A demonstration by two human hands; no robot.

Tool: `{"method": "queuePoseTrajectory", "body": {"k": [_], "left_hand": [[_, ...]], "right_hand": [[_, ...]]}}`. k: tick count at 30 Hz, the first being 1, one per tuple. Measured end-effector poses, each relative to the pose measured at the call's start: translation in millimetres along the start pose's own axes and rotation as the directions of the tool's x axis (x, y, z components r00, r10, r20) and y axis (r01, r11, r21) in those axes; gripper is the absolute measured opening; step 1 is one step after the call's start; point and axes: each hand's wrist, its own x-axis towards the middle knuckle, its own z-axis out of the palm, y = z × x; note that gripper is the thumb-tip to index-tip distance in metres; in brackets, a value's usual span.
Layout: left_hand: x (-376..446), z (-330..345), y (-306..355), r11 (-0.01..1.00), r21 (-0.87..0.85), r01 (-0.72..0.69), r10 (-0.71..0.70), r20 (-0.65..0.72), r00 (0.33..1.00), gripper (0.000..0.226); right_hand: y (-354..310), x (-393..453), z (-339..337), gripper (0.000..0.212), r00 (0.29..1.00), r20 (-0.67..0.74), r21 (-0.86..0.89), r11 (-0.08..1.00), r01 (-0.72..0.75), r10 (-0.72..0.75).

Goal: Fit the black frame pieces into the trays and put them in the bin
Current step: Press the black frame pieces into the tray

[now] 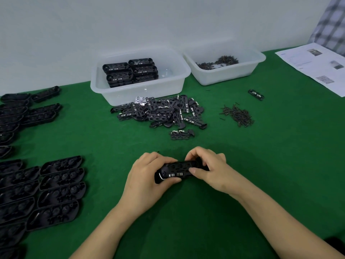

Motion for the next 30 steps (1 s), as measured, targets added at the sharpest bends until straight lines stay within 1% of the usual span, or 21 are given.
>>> {"method": "queuePoseTrajectory", "body": {"k": [4,5,7,10,11,13,16,21,23,27,30], "left_hand": [[0,0,-1,1.000,0.007,0.003,-0.003,-0.015,1.000,0.036],[1,0,-1,1.000,-0.002,0.012,-0.012,-0.017,1.000,0.036],[1,1,-2,0.999,-0.015,0.035,-0.035,-0.016,0.999,0.036],[1,2,-5,0.997,-0.024,0.076,-0.076,-0.012,0.997,0.036],[1,3,-5,0.996,-0.021,0.083,-0.083,-0.008,0.997,0.036],[1,3,-5,0.996,-0.014,0.088,-0.088,0.000,0.996,0.037],[1,2,-5,0.995,-0.018,0.095,-0.095,0.005,0.995,0.039],[1,1,-3,0.992,-0.066,0.105,-0.107,-0.036,0.994,0.047],[0,0,-4,0.992,-0.075,0.098,-0.102,-0.052,0.993,0.041],[0,0,-4,0.991,-0.092,0.102,-0.110,-0.097,0.989,0.021],[4,-1,-2,0.978,-0.114,0.175,-0.183,-0.069,0.981,0.024]], "right_hand": [[4,2,8,0.019,0.989,-0.141,-0.055,0.998,0.034,-0.042],[5,2,9,0.019,0.983,-0.174,-0.062,0.997,0.056,-0.066],[8,1,12,0.019,0.963,-0.218,-0.098,0.985,0.142,-0.160],[15,0,15,0.037,0.938,-0.223,-0.208,0.953,0.218,-0.264],[16,0,16,0.040,0.929,-0.239,-0.238,0.944,0.227,-0.283],[16,1,19,0.040,0.906,-0.283,-0.274,0.931,0.240,-0.316],[15,2,21,0.039,0.892,-0.293,-0.321,0.914,0.246,-0.343],[14,1,22,0.038,0.883,-0.304,-0.331,0.909,0.255,-0.358],[14,1,22,0.038,0.881,-0.305,-0.334,0.907,0.255,-0.361],[14,1,22,0.039,0.881,-0.301,-0.343,0.904,0.257,-0.365],[15,2,23,0.038,0.880,-0.298,-0.342,0.902,0.262,-0.369]]}}
